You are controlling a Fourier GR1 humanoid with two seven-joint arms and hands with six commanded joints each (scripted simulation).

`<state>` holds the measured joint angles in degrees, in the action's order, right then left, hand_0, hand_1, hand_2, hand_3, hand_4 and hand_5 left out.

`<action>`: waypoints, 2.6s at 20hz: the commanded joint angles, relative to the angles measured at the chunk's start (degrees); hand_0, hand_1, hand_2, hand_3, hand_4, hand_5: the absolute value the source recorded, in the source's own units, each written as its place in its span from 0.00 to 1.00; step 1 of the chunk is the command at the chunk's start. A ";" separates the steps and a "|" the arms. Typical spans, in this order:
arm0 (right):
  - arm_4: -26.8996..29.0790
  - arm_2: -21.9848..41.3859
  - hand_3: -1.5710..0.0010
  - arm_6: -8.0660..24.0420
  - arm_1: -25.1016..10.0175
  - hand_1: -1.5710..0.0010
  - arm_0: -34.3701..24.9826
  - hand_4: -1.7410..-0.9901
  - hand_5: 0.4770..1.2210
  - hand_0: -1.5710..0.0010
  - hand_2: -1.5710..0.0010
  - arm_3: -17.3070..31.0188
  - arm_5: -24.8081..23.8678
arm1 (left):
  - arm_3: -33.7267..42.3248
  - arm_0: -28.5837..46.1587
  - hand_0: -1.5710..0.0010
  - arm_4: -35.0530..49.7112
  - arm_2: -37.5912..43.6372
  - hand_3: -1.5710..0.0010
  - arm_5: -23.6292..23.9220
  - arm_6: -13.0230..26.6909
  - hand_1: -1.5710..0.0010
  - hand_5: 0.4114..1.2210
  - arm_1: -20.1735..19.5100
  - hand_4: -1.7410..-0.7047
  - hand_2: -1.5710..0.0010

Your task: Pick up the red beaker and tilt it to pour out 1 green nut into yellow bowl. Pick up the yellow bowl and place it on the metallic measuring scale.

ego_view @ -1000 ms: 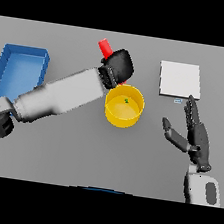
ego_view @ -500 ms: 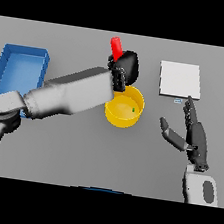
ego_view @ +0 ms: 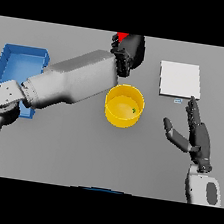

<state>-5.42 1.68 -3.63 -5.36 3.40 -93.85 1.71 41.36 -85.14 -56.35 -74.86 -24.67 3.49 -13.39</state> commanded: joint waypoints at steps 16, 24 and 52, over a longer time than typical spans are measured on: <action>-0.56 1.15 1.00 -1.72 -0.98 1.00 -2.60 0.58 0.23 1.00 1.00 0.90 1.33 | -26.91 -9.51 0.00 30.42 30.87 0.11 13.48 6.27 0.01 1.00 -18.14 0.04 0.01; -0.37 1.74 1.00 0.00 0.14 1.00 -3.57 0.62 0.24 1.00 1.00 1.78 1.20 | -25.31 4.19 0.00 45.59 37.59 0.07 24.63 16.43 0.00 1.00 -24.02 0.01 0.00; -2.43 2.32 1.00 -2.51 -1.78 1.00 -2.20 0.56 0.34 1.00 1.00 2.03 1.37 | 23.65 44.35 0.37 80.63 33.48 0.70 43.62 30.02 0.47 0.38 -40.11 0.79 0.52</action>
<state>-7.85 3.99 -6.17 -7.15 1.22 -91.81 3.08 65.02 -40.80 24.28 -41.37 18.96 33.40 -53.50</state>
